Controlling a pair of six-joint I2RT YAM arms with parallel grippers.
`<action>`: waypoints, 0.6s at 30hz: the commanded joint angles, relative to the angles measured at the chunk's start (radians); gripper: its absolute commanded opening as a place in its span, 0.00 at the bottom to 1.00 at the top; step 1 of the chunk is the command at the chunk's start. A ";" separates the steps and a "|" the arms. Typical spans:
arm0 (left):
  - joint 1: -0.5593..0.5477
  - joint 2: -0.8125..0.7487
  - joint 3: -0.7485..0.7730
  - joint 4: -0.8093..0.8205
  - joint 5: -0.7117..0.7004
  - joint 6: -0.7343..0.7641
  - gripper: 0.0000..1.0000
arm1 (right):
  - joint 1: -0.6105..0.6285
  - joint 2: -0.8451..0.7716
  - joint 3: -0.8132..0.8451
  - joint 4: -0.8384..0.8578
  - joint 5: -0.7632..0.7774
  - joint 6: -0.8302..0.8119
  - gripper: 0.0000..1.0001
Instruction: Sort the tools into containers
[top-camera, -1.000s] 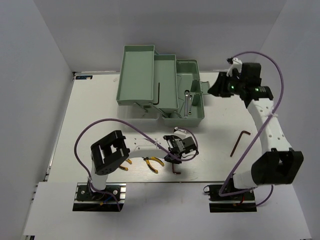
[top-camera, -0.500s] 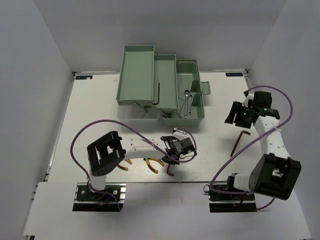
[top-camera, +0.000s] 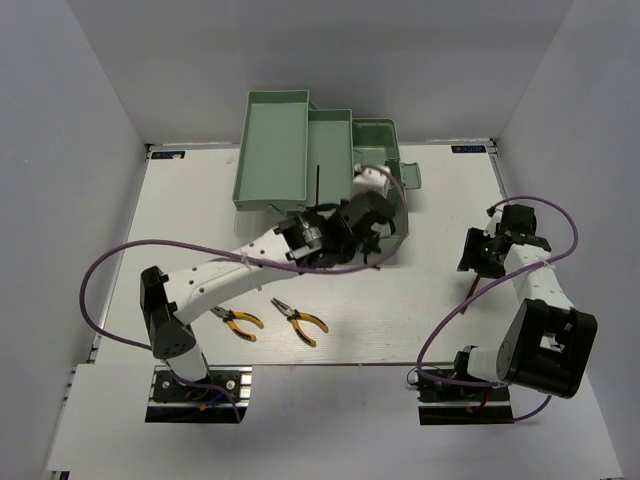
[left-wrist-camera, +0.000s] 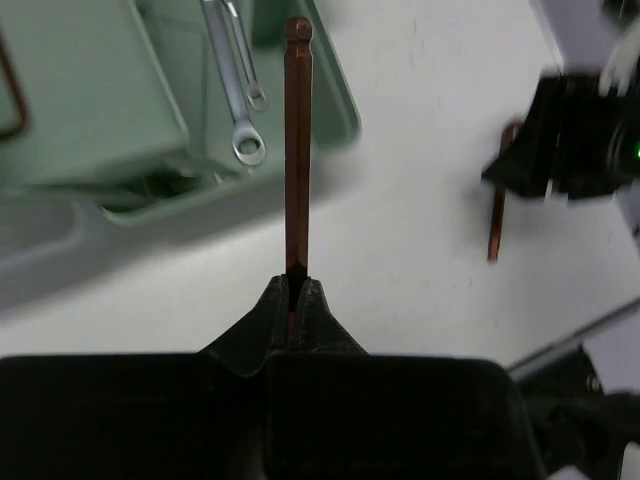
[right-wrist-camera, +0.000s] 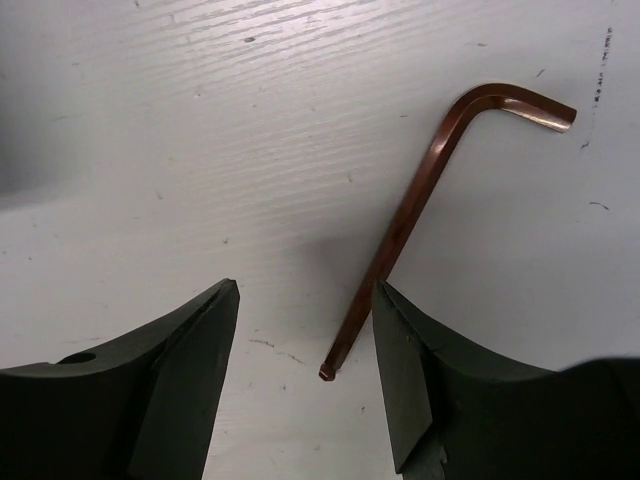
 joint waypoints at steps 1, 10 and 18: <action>0.076 0.007 0.139 -0.067 -0.121 0.106 0.00 | -0.018 0.001 -0.020 0.063 0.037 -0.020 0.62; 0.286 0.245 0.369 0.006 -0.216 0.293 0.00 | -0.067 -0.046 -0.034 0.062 0.023 -0.019 0.62; 0.427 0.473 0.598 0.006 -0.167 0.364 0.00 | -0.121 -0.060 -0.042 0.040 -0.022 -0.014 0.62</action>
